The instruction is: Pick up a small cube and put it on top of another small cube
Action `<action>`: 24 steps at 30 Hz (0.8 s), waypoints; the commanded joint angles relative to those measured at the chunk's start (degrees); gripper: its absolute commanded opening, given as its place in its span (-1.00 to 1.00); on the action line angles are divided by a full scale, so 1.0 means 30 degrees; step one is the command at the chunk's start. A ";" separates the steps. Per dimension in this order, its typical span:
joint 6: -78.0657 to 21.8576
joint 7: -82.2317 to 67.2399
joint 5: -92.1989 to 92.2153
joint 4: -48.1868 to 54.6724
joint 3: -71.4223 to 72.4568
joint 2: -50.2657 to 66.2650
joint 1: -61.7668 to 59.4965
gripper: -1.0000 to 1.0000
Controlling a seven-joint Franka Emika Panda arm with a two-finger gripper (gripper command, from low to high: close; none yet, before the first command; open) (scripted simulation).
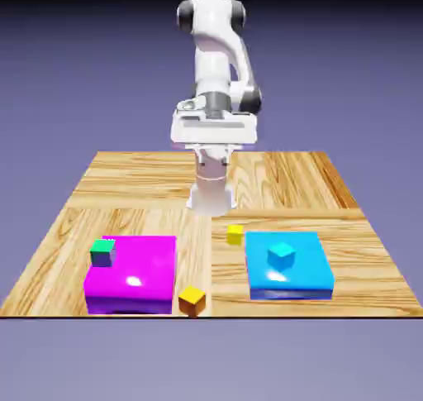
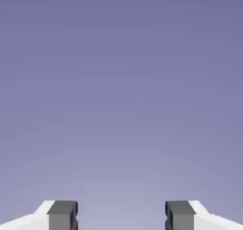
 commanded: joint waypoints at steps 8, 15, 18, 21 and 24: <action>-0.2733 -0.6186 0.1485 0.3077 -0.3346 0.5538 0.3073 0.00; -0.5124 -1.1598 0.2784 0.5769 -0.6273 1.0383 0.5762 0.00; -0.6149 -1.3917 0.3340 0.6922 -0.7528 1.2460 0.6914 0.00; -0.7174 -1.6237 0.3897 0.8076 -0.8782 1.4536 0.8066 0.00; -0.8199 -1.8556 0.4454 0.9230 -1.0037 1.6613 0.9219 0.00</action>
